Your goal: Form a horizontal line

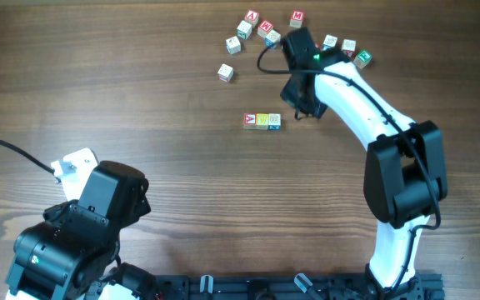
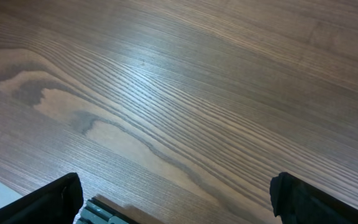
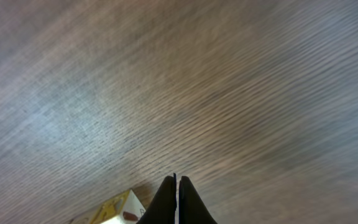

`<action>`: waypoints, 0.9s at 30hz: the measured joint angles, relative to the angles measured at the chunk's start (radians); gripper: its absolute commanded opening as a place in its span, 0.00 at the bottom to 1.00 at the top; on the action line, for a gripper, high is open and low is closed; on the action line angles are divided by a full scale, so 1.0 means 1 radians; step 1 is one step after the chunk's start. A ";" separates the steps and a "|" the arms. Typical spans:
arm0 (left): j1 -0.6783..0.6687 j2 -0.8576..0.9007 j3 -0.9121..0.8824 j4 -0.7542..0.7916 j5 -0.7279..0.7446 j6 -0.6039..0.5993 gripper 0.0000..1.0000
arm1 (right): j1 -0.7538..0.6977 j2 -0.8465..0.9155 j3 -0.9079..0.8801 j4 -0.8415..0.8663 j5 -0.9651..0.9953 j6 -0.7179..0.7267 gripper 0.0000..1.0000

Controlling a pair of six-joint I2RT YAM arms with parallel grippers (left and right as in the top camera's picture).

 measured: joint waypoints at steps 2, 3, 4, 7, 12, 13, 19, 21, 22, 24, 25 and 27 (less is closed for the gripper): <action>0.000 0.000 0.000 0.001 0.000 0.000 1.00 | 0.024 0.000 -0.063 0.059 -0.025 0.018 0.04; 0.000 0.000 0.000 0.000 0.000 0.000 1.00 | 0.030 0.000 -0.082 0.087 -0.030 0.018 0.04; 0.000 0.000 0.000 0.000 0.000 0.000 1.00 | 0.041 0.000 -0.121 0.127 -0.043 0.021 0.04; 0.000 0.000 0.000 0.000 0.000 0.000 1.00 | 0.043 0.000 -0.171 0.180 -0.072 0.023 0.04; 0.000 0.000 0.000 0.000 0.000 0.000 1.00 | 0.043 0.000 -0.172 0.206 -0.092 0.001 0.04; 0.000 0.000 0.000 0.000 0.000 0.000 1.00 | 0.043 0.000 -0.172 0.206 -0.102 -0.011 0.04; 0.000 0.000 0.000 0.000 0.000 0.000 1.00 | 0.043 0.000 -0.172 0.208 -0.117 -0.021 0.04; 0.000 0.000 0.000 0.000 0.000 0.000 1.00 | 0.043 0.000 -0.172 0.209 -0.117 -0.025 0.04; 0.000 0.000 0.000 0.000 0.000 0.000 1.00 | 0.043 0.000 -0.172 0.209 -0.117 -0.027 0.04; 0.000 0.000 0.000 0.000 0.000 0.000 1.00 | 0.043 0.000 -0.172 0.219 -0.119 -0.040 0.04; 0.000 0.000 0.000 0.000 0.000 0.000 1.00 | 0.043 0.000 -0.172 0.224 -0.120 -0.043 0.04; 0.000 0.000 0.000 0.000 0.000 0.000 1.00 | 0.043 0.000 -0.172 0.227 -0.121 -0.044 0.04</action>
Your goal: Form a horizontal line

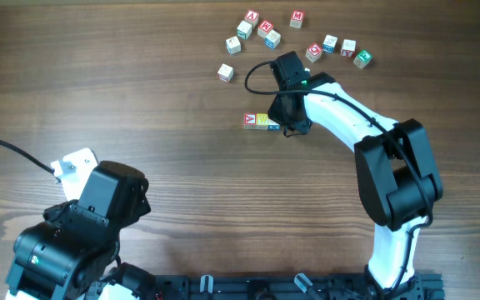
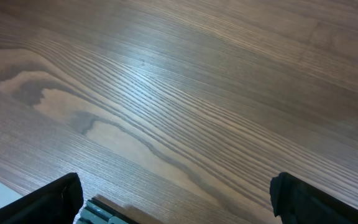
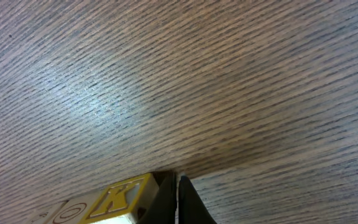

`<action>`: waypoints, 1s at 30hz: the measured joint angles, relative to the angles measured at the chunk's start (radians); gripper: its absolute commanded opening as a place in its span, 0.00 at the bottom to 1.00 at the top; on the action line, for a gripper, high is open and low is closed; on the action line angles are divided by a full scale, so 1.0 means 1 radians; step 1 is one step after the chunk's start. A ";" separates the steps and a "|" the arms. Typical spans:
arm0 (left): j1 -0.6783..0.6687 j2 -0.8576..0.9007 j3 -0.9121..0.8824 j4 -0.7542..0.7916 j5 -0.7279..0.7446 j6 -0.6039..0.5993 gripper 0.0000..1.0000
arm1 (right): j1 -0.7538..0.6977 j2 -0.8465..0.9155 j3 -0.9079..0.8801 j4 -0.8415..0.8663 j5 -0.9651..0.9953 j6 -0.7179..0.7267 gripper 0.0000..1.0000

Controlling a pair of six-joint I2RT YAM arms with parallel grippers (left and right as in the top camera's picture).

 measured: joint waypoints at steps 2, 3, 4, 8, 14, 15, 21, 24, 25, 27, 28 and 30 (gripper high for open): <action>0.000 0.000 0.000 0.000 0.000 0.000 1.00 | 0.000 0.000 0.000 0.001 0.000 0.000 0.04; 0.000 0.000 0.000 0.000 0.000 0.000 1.00 | 0.000 0.000 0.000 0.002 0.000 0.000 0.04; 0.000 0.000 0.000 0.000 0.000 0.000 1.00 | 0.000 0.000 0.000 0.002 0.000 0.000 0.04; 0.000 0.000 0.000 0.000 0.000 0.000 1.00 | 0.000 0.000 0.000 0.004 0.000 0.000 0.04; 0.000 0.000 0.000 0.000 0.000 0.000 1.00 | 0.000 0.000 0.000 0.019 0.000 -0.027 0.04; 0.000 0.000 0.000 0.000 0.000 0.000 1.00 | 0.000 0.000 0.000 0.019 0.000 -0.027 0.04; 0.000 0.000 0.000 0.000 0.000 0.000 1.00 | 0.000 0.000 0.000 -0.005 0.013 -0.027 0.04; 0.000 0.000 0.000 0.000 0.000 0.000 1.00 | 0.000 -0.010 0.000 -0.072 0.099 -0.026 0.04; 0.000 0.000 0.000 0.000 0.000 0.000 1.00 | 0.000 -0.054 -0.002 -0.106 0.151 -0.030 0.04; 0.000 0.000 0.000 0.000 0.000 0.000 1.00 | 0.000 -0.134 -0.002 -0.146 0.196 -0.035 0.05; 0.000 0.000 0.000 0.001 0.000 0.000 1.00 | 0.000 -0.201 -0.003 -0.175 0.223 -0.044 0.22; 0.000 0.000 0.000 0.000 0.000 0.000 1.00 | 0.000 -0.342 -0.002 -0.196 0.257 -0.076 0.70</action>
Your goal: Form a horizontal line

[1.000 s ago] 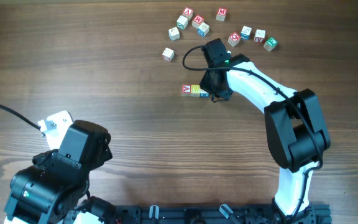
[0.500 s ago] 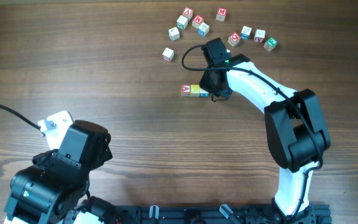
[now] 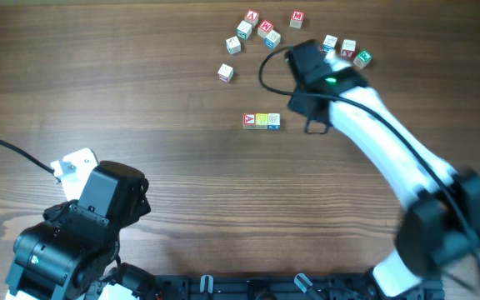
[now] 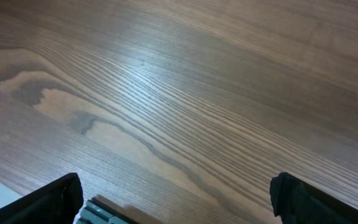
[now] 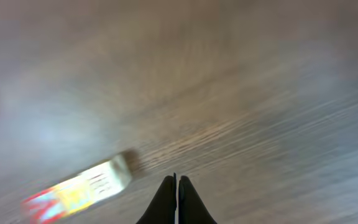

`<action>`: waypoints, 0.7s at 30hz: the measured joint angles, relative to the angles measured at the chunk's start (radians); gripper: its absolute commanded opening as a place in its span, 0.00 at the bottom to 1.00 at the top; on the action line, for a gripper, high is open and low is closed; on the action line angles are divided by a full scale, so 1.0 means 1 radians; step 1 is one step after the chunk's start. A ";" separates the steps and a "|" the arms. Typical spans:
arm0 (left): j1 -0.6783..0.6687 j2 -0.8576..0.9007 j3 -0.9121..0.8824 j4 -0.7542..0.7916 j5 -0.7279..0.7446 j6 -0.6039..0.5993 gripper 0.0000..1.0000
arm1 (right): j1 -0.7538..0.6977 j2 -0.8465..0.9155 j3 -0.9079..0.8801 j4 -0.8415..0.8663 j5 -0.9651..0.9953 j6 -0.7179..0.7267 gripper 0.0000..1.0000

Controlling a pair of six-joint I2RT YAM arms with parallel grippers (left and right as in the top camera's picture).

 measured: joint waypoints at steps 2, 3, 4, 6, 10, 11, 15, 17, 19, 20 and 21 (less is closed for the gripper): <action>0.000 0.000 0.000 0.000 0.000 0.000 1.00 | 0.000 -0.119 0.001 -0.041 0.018 -0.044 1.00; 0.000 0.000 0.000 0.000 0.000 0.000 1.00 | 0.000 -0.162 0.001 -0.067 0.021 -0.054 1.00; 0.000 0.000 0.000 0.000 0.000 0.000 1.00 | 0.000 -0.211 0.001 -0.084 0.026 -0.066 1.00; 0.000 0.000 0.000 0.000 0.000 0.000 1.00 | 0.000 -0.242 0.001 -0.085 0.033 -0.080 1.00; 0.000 0.000 0.000 0.000 0.000 0.000 1.00 | -0.002 -0.242 0.001 -0.117 0.039 -0.155 1.00; 0.000 0.000 0.000 0.000 0.000 0.000 1.00 | -0.006 -0.242 0.001 -0.120 0.042 -0.173 1.00; 0.000 0.000 0.000 0.000 0.000 0.000 1.00 | -0.124 -0.242 0.001 -0.140 0.027 -0.209 1.00; 0.000 0.000 0.000 0.000 0.000 0.000 1.00 | -0.192 -0.242 0.001 -0.154 0.013 -0.217 1.00; 0.000 0.000 0.000 0.000 0.000 0.000 1.00 | -0.256 -0.249 0.001 -0.154 0.005 -0.254 1.00; 0.000 0.000 0.000 0.000 0.000 0.000 1.00 | -0.272 -0.261 0.001 -0.153 0.000 -0.278 1.00; 0.000 0.000 0.000 0.000 0.000 0.000 1.00 | -0.282 -0.280 0.000 -0.148 -0.004 -0.298 1.00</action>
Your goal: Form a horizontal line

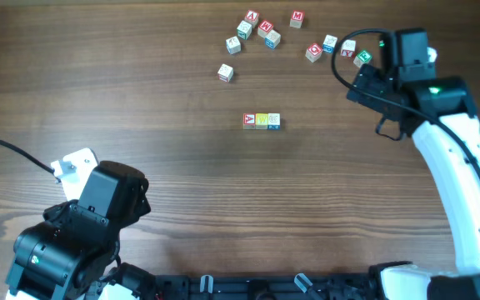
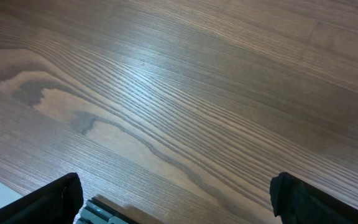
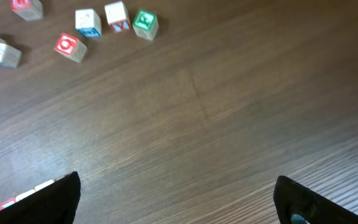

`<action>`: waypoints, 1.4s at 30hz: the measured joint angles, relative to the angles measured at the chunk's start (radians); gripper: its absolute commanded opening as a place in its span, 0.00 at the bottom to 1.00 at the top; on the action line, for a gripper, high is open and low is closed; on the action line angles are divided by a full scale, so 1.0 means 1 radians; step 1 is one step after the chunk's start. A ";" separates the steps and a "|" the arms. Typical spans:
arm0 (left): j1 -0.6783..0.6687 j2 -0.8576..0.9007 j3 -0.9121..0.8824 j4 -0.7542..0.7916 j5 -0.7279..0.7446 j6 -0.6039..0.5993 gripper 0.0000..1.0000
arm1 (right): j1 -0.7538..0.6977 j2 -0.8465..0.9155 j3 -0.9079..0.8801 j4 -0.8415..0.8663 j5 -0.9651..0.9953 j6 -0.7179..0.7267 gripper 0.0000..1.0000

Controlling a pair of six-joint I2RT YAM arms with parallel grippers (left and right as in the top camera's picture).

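A short row of three lettered blocks (image 1: 262,121) lies side by side at the table's middle; its end peeks into the right wrist view as the row (image 3: 23,195) at the lower left. Several loose blocks (image 1: 265,33) are scattered at the back, among them a green one (image 3: 144,23) and a red one (image 3: 70,47). My right gripper (image 1: 375,108) hovers to the right of the row and just in front of the green block, open and empty, fingers (image 3: 303,202) wide apart. My left gripper (image 2: 179,202) is open over bare wood at the front left.
The left arm's base (image 1: 82,225) fills the front left corner, with a white part (image 1: 73,164) beside it. A single pale block (image 1: 225,72) lies apart from the back cluster, to the left and behind the row. A black rail (image 1: 265,287) runs along the front edge.
My right gripper has moved from just right of the row to the far right, higher above the table, and has gone from shut to open. The row and the left arm are unchanged.
My right gripper was shut, low beside the row's right end. Then its shut tips were against the end block. Then it was lifted off to the right, still shut, leaving three blocks in line. Now it is open, far to the right.
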 measured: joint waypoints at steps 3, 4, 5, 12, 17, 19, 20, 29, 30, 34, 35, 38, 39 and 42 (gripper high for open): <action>0.000 0.000 0.000 0.000 0.000 0.000 1.00 | -0.011 -0.141 -0.021 0.063 -0.009 -0.053 1.00; 0.000 0.000 0.000 -0.001 0.000 0.000 1.00 | -0.011 -0.197 -0.042 0.105 -0.012 -0.060 1.00; 0.000 0.000 0.000 -0.001 0.000 0.000 1.00 | -0.011 -0.264 -0.077 0.150 -0.013 -0.067 0.99; 0.000 0.000 0.000 0.000 0.000 0.000 1.00 | -0.011 -0.747 -0.520 0.425 -0.013 -0.071 1.00; 0.000 0.000 0.000 0.000 0.000 0.000 1.00 | -0.011 -1.086 -0.814 0.594 -0.014 -0.071 1.00; 0.000 0.000 0.000 0.000 0.000 0.000 1.00 | -0.014 -1.181 -0.892 0.640 -0.013 -0.071 0.99; 0.000 0.000 0.000 0.000 0.000 0.000 1.00 | -0.016 -1.212 -0.924 0.663 -0.013 -0.071 1.00; 0.000 0.000 0.000 0.000 0.000 0.000 1.00 | -0.104 -1.355 -1.117 0.783 -0.025 -0.009 1.00; 0.000 0.000 0.000 0.000 0.000 0.000 1.00 | -0.121 -1.377 -1.135 0.806 -0.041 -0.002 1.00; 0.000 0.000 0.000 0.000 0.000 0.000 1.00 | -0.166 -1.437 -1.207 0.855 -0.075 0.028 1.00; 0.000 0.000 0.000 0.000 0.000 0.000 1.00 | -0.168 -1.437 -1.234 0.880 -0.079 0.044 1.00; 0.000 0.000 0.000 0.000 0.000 0.000 1.00 | -0.168 -1.438 -1.345 0.972 -0.094 0.109 1.00; 0.000 0.000 0.000 0.000 0.000 0.000 1.00 | -0.168 -1.438 -1.368 1.003 -0.096 0.121 1.00; 0.000 0.000 0.000 0.000 0.000 0.000 1.00 | -0.168 -1.439 -1.420 1.026 -0.111 0.137 1.00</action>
